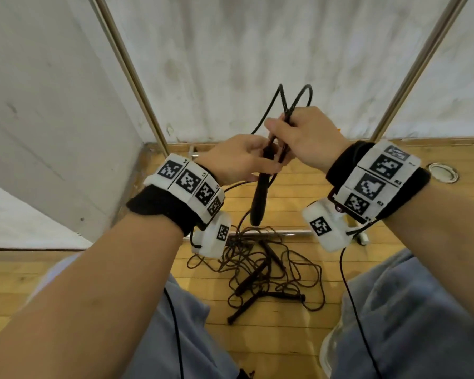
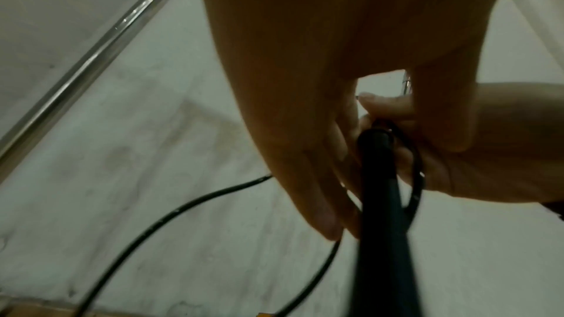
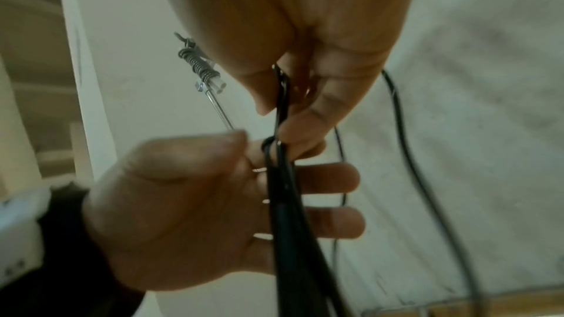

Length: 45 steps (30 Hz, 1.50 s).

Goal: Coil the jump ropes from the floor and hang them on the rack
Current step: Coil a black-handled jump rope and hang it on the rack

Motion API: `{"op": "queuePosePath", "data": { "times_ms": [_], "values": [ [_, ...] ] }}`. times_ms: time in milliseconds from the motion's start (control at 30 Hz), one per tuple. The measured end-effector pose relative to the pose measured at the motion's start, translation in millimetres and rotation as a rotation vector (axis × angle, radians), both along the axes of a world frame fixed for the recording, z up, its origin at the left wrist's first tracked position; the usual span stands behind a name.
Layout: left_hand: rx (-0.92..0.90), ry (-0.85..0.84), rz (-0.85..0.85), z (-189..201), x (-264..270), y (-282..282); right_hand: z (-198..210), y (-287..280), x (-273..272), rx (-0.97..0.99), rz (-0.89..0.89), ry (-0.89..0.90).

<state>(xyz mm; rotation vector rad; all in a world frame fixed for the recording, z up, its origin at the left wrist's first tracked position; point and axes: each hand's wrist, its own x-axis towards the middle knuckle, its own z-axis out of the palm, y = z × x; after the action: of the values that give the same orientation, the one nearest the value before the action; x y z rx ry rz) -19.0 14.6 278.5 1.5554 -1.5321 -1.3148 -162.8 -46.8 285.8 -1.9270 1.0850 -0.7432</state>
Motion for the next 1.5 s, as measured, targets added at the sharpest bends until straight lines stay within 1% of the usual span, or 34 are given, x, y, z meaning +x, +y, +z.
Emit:
{"op": "queuePosePath", "data": {
  "times_ms": [100,167,267,367,400,467,533,567,600,667,767,800,833,867,900,933,967,1033,1100,1167,1200,1267,1333,1433,1500],
  "values": [
    [-0.03,0.118,0.038,-3,-4,2,4,7,-1,0.07,-0.043,-0.151],
    [-0.008,0.115,0.014,-4,-4,5,9,8,-3,0.096,-0.072,-0.244],
    [-0.011,-0.002,0.017,-4,-7,6,17,4,-8,0.119,-0.108,-0.373],
    [-0.154,-0.204,0.079,-5,-7,6,17,2,-9,0.149,-0.11,-0.427],
    [-0.195,-0.219,0.093,-6,-7,5,15,1,-9,0.157,-0.102,-0.417],
    [-0.258,-0.163,0.129,-4,-6,5,10,-1,-11,0.246,-0.041,-0.408],
    [-0.311,-0.058,0.215,0,-2,2,4,-1,-11,0.419,0.12,-0.38],
    [-0.335,-0.014,0.269,1,2,-1,-1,1,-10,0.483,0.21,-0.309],
    [-0.354,0.014,0.32,1,4,-3,-7,5,-7,0.518,0.283,-0.197],
    [-0.375,0.05,0.398,0,9,-7,-20,15,3,0.5,0.357,0.085],
    [-0.388,0.141,0.533,-3,16,-14,-38,30,16,0.225,0.479,0.565],
    [-0.386,0.174,0.581,-4,20,-17,-42,32,19,0.162,0.483,0.669],
    [-0.376,0.211,0.627,-4,23,-20,-43,32,19,0.15,0.463,0.713],
    [-0.358,0.257,0.667,-5,26,-22,-42,30,19,0.174,0.439,0.711],
    [-0.333,0.309,0.698,-6,29,-24,-39,28,18,0.224,0.413,0.663],
    [-0.301,0.357,0.717,-7,32,-25,-34,25,17,0.286,0.377,0.569],
    [-0.264,0.385,0.722,-7,35,-26,-29,21,17,0.355,0.329,0.422],
    [-0.182,0.348,0.696,-9,40,-26,-15,15,16,0.492,0.183,0.048],
    [-0.139,0.253,0.583,-12,40,-25,-4,9,15,0.556,0.044,-0.287],
    [-0.127,0.152,0.386,-17,35,-23,4,3,13,0.6,-0.039,-0.524],
    [-0.122,0.123,0.304,-19,31,-22,7,1,13,0.613,-0.066,-0.602],
    [-0.122,0.118,0.231,-21,26,-19,10,-4,11,0.63,-0.117,-0.73],
    [-0.135,0.074,0.199,-21,24,-18,14,-9,9,0.636,-0.187,-0.877],
    [-0.093,-0.078,0.132,-23,22,-16,18,-21,1,0.621,-0.286,-1.08],
    [-0.091,-0.121,0.142,-25,18,-15,16,-26,-5,0.644,-0.311,-1.144]
  ]
}}
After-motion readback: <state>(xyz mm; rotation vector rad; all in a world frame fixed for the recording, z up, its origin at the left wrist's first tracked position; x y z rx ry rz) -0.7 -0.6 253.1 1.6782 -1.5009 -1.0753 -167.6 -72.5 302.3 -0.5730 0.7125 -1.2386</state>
